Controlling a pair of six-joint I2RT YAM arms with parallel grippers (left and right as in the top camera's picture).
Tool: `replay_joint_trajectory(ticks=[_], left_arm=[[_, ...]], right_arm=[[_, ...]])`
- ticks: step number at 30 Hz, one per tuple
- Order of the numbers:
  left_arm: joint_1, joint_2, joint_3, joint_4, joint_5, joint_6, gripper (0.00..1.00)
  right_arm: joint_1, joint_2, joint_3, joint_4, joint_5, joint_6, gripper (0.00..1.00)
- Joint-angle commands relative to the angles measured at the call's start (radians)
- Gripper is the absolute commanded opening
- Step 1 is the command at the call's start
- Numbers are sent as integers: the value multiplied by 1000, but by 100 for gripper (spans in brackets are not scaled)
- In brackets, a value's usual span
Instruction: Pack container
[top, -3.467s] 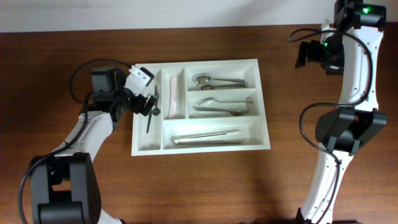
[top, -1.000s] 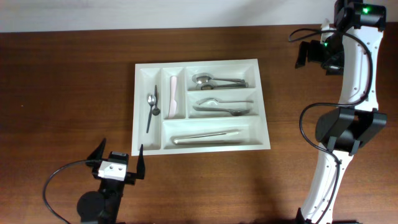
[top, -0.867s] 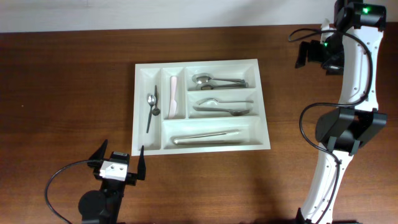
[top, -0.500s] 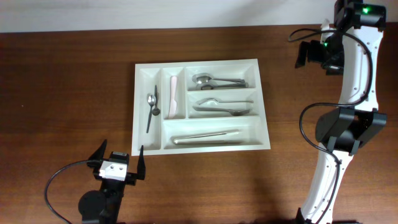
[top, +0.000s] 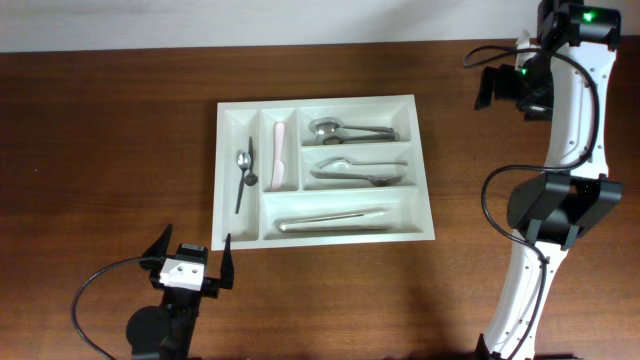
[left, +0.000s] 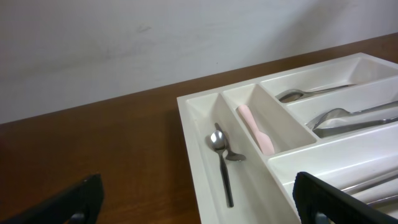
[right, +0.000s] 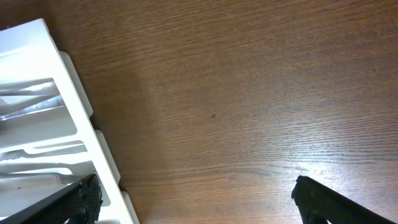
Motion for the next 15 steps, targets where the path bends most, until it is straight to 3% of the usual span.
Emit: replay_joint_trajectory(ticks=[1,8,15], left_arm=[[3,-11,-13,3,-7,-13,99],[3,-11,-13,4,-7,-13,99],[3,-11,-13,3,-7,-13,99]], right_arm=[[18,-22,19,0,10,8,99],[138,-267,-113,3,9,8,99],[300,-695,-555,80,9,8,99]])
